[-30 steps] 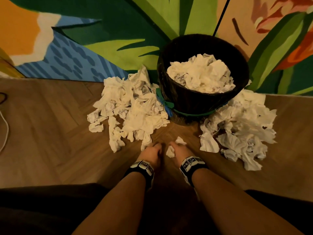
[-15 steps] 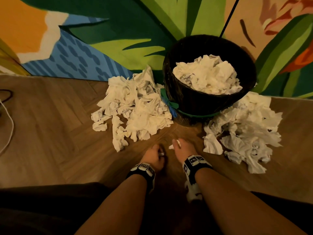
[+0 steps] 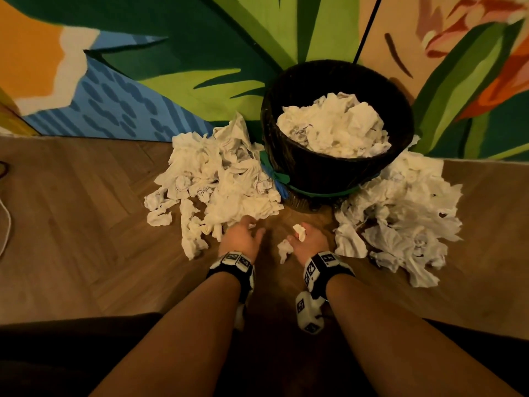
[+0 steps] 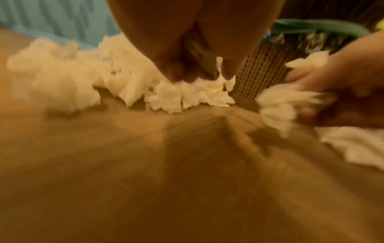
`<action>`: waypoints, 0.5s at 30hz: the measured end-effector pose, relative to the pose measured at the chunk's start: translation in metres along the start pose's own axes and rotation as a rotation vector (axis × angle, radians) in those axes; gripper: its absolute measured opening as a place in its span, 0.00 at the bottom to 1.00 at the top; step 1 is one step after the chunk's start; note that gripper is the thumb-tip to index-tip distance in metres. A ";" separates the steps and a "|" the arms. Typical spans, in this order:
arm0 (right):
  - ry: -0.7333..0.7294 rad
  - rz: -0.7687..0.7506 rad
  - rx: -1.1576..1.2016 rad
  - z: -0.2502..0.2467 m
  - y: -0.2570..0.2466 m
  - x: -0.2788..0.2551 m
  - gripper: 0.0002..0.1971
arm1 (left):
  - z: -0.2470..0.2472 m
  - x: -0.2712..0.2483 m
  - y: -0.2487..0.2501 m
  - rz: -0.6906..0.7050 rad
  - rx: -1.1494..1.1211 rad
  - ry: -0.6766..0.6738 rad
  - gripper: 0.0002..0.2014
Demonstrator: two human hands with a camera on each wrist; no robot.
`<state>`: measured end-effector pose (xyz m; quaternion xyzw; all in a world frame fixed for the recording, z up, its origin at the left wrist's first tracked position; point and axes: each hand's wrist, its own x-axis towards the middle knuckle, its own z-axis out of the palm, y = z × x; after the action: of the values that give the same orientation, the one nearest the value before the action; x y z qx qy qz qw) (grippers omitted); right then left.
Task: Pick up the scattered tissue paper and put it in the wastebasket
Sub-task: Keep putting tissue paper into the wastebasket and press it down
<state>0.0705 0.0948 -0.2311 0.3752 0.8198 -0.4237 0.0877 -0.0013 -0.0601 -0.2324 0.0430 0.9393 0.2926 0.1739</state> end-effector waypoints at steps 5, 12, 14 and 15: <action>0.027 0.000 -0.053 -0.009 0.012 -0.001 0.24 | -0.010 0.019 -0.014 0.034 0.250 0.034 0.24; 0.009 0.019 0.035 -0.019 0.019 0.003 0.20 | -0.015 0.025 -0.010 0.090 0.314 0.101 0.09; 0.008 0.025 0.038 -0.022 0.019 0.003 0.20 | -0.018 0.022 -0.012 0.085 0.277 0.117 0.08; 0.009 0.029 0.034 -0.024 0.019 0.002 0.20 | -0.020 0.020 -0.013 0.093 0.272 0.113 0.07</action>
<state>0.0865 0.1210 -0.2291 0.3905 0.8073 -0.4345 0.0837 -0.0271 -0.0779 -0.2311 0.0932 0.9755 0.1725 0.0994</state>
